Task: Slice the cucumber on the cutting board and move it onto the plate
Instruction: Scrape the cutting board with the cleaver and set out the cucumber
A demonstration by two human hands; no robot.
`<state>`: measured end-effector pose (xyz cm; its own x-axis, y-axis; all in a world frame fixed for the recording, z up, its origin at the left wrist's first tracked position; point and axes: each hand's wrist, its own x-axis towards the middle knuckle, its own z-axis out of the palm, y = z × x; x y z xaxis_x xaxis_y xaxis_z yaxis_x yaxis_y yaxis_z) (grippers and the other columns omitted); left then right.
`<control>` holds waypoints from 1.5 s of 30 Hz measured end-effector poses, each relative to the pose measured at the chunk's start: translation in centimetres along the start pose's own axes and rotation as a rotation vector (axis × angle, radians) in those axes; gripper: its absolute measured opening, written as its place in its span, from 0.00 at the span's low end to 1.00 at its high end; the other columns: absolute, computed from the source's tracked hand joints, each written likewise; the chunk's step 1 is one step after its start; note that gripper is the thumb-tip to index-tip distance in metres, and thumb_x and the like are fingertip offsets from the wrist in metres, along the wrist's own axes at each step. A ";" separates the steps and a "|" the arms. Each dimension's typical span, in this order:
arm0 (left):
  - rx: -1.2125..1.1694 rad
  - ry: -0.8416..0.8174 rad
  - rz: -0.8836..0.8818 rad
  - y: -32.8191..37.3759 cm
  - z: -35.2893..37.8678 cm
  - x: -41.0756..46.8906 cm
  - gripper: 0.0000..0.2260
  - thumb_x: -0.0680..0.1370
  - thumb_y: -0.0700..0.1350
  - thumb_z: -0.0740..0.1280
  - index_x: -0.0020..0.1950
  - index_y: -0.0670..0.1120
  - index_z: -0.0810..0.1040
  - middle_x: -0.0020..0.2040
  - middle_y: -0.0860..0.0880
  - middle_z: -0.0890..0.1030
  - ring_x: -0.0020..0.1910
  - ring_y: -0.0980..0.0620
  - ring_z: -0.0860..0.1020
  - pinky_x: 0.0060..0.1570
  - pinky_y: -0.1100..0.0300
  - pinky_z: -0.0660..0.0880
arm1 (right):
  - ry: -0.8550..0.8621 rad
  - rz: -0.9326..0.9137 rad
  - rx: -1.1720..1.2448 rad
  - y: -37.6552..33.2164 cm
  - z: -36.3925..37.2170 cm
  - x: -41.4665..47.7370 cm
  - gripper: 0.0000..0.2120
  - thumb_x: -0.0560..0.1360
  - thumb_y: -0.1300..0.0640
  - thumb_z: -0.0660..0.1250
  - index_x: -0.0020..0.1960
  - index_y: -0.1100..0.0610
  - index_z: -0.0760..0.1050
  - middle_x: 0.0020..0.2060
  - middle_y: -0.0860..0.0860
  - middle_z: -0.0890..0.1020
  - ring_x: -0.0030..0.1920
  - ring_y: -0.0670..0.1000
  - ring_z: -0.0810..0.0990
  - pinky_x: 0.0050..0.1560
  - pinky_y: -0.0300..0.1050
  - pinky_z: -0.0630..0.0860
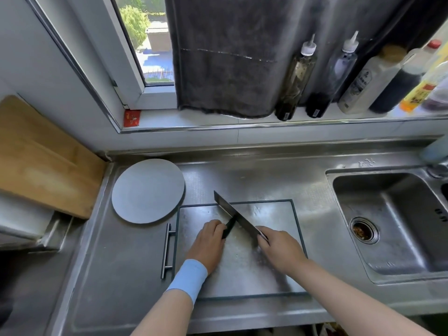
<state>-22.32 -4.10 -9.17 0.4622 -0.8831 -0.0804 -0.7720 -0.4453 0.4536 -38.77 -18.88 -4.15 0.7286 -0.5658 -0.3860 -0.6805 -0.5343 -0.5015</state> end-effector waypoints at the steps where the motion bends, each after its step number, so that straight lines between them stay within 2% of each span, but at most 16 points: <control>1: 0.000 0.001 0.020 0.1 0.4 0.1 0.15 0.80 0.42 0.60 0.67 0.46 0.70 0.64 0.50 0.68 0.60 0.51 0.68 0.60 0.64 0.65 | 0.004 -0.002 -0.005 -0.1 0.1 -0.1 0.13 0.83 0.50 0.55 0.61 0.41 0.75 0.36 0.46 0.81 0.37 0.50 0.76 0.34 0.43 0.69; 4: -0.008 0.040 0.040 0.0 1.3 0.2 0.11 0.78 0.39 0.65 0.61 0.42 0.75 0.58 0.47 0.73 0.54 0.50 0.70 0.55 0.56 0.74 | 0.014 0.000 -0.042 -0.3 0.1 -0.1 0.13 0.83 0.50 0.54 0.62 0.41 0.74 0.38 0.46 0.81 0.39 0.52 0.77 0.36 0.46 0.71; 7: -0.027 0.083 0.041 -0.5 2.1 0.2 0.10 0.75 0.37 0.69 0.56 0.42 0.77 0.54 0.47 0.75 0.51 0.49 0.73 0.49 0.54 0.77 | 0.049 -0.028 -0.132 -0.9 0.0 -0.5 0.16 0.83 0.50 0.53 0.67 0.41 0.71 0.39 0.46 0.80 0.39 0.52 0.76 0.37 0.47 0.69; 12: -0.040 0.083 0.005 -0.8 2.3 0.5 0.14 0.80 0.41 0.63 0.65 0.43 0.76 0.59 0.45 0.74 0.59 0.47 0.72 0.60 0.53 0.72 | 0.067 -0.129 -0.215 -2.1 0.0 -1.5 0.17 0.84 0.49 0.53 0.72 0.41 0.67 0.44 0.48 0.83 0.43 0.52 0.79 0.38 0.47 0.67; 15: -0.048 0.089 0.062 -0.8 2.1 0.5 0.22 0.81 0.41 0.60 0.75 0.53 0.66 0.60 0.48 0.73 0.62 0.51 0.68 0.65 0.58 0.67 | 0.026 -0.152 -0.251 -2.6 0.3 -1.7 0.18 0.84 0.49 0.52 0.73 0.42 0.66 0.44 0.49 0.83 0.45 0.54 0.80 0.38 0.47 0.67; 17: -0.074 0.085 0.060 -0.6 2.0 0.4 0.23 0.82 0.42 0.59 0.76 0.56 0.61 0.61 0.49 0.72 0.64 0.52 0.66 0.66 0.59 0.66 | 0.011 -0.154 -0.247 -2.7 0.4 -1.8 0.17 0.84 0.49 0.52 0.72 0.43 0.67 0.44 0.49 0.83 0.44 0.54 0.79 0.38 0.47 0.67; 20: -0.096 0.096 0.056 -0.8 2.1 0.4 0.23 0.82 0.43 0.58 0.76 0.58 0.60 0.62 0.50 0.71 0.65 0.53 0.65 0.66 0.62 0.65 | 0.009 -0.143 -0.235 -2.7 0.4 -1.9 0.17 0.85 0.50 0.52 0.71 0.44 0.67 0.44 0.49 0.82 0.42 0.54 0.78 0.37 0.47 0.65; 23: -0.098 0.106 0.073 -1.1 2.2 0.5 0.23 0.82 0.42 0.59 0.75 0.58 0.61 0.62 0.51 0.71 0.65 0.53 0.66 0.66 0.62 0.65 | -0.008 -0.138 -0.221 -2.7 0.1 -1.7 0.16 0.84 0.50 0.52 0.70 0.45 0.67 0.43 0.49 0.82 0.40 0.54 0.77 0.36 0.48 0.66; 26: -0.122 0.120 0.054 -1.0 2.3 0.6 0.21 0.81 0.41 0.60 0.73 0.53 0.68 0.61 0.51 0.71 0.63 0.54 0.67 0.65 0.61 0.68 | -0.038 -0.113 -0.172 -2.7 -0.2 -1.2 0.13 0.84 0.51 0.52 0.64 0.48 0.70 0.38 0.49 0.79 0.38 0.55 0.75 0.35 0.48 0.68; 28: -0.118 0.117 0.033 -1.0 2.3 0.7 0.17 0.81 0.41 0.60 0.69 0.49 0.72 0.61 0.50 0.73 0.62 0.53 0.69 0.63 0.61 0.69 | -0.058 -0.094 -0.148 -2.8 -0.4 -0.7 0.11 0.84 0.52 0.52 0.58 0.52 0.72 0.34 0.48 0.75 0.34 0.54 0.73 0.32 0.48 0.64; 30: -0.117 0.109 0.012 -1.2 2.4 0.9 0.12 0.81 0.41 0.61 0.63 0.46 0.75 0.59 0.49 0.74 0.60 0.53 0.70 0.62 0.60 0.70 | -0.078 -0.071 -0.107 -2.9 -0.5 -0.2 0.10 0.84 0.52 0.53 0.53 0.53 0.71 0.33 0.49 0.75 0.32 0.53 0.72 0.30 0.48 0.63; 33: -0.102 0.088 0.000 -1.5 2.5 1.0 0.10 0.81 0.42 0.61 0.60 0.45 0.75 0.60 0.49 0.73 0.59 0.53 0.70 0.62 0.65 0.68 | -0.106 -0.039 -0.057 -2.9 -0.8 0.6 0.11 0.84 0.51 0.54 0.48 0.54 0.70 0.34 0.52 0.77 0.32 0.54 0.74 0.32 0.49 0.68; 35: -0.100 0.080 -0.009 -1.6 2.5 1.1 0.09 0.81 0.43 0.61 0.60 0.45 0.75 0.60 0.49 0.73 0.59 0.53 0.70 0.61 0.66 0.66 | -0.121 -0.024 -0.049 -3.0 -0.8 1.0 0.11 0.84 0.51 0.54 0.47 0.54 0.69 0.35 0.52 0.77 0.34 0.55 0.75 0.34 0.50 0.70; 40: -0.098 0.062 -0.020 -1.4 2.5 1.1 0.09 0.81 0.42 0.62 0.59 0.44 0.76 0.60 0.49 0.73 0.58 0.52 0.71 0.60 0.68 0.65 | -0.139 -0.004 -0.039 -3.6 -0.4 2.0 0.11 0.84 0.51 0.54 0.48 0.54 0.70 0.36 0.52 0.76 0.34 0.54 0.73 0.33 0.48 0.66; 45: -0.136 0.058 -0.056 -1.4 2.3 1.0 0.10 0.81 0.44 0.60 0.61 0.46 0.75 0.62 0.51 0.71 0.58 0.57 0.70 0.59 0.73 0.62 | -0.150 0.031 0.021 -2.9 0.8 1.8 0.09 0.84 0.50 0.55 0.48 0.51 0.69 0.36 0.50 0.76 0.36 0.54 0.75 0.34 0.47 0.68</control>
<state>-21.84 -4.68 -11.92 0.5302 -0.8457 -0.0598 -0.6798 -0.4662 0.5662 -35.48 -17.85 -4.02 0.7114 -0.4807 -0.5126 -0.7026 -0.5034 -0.5030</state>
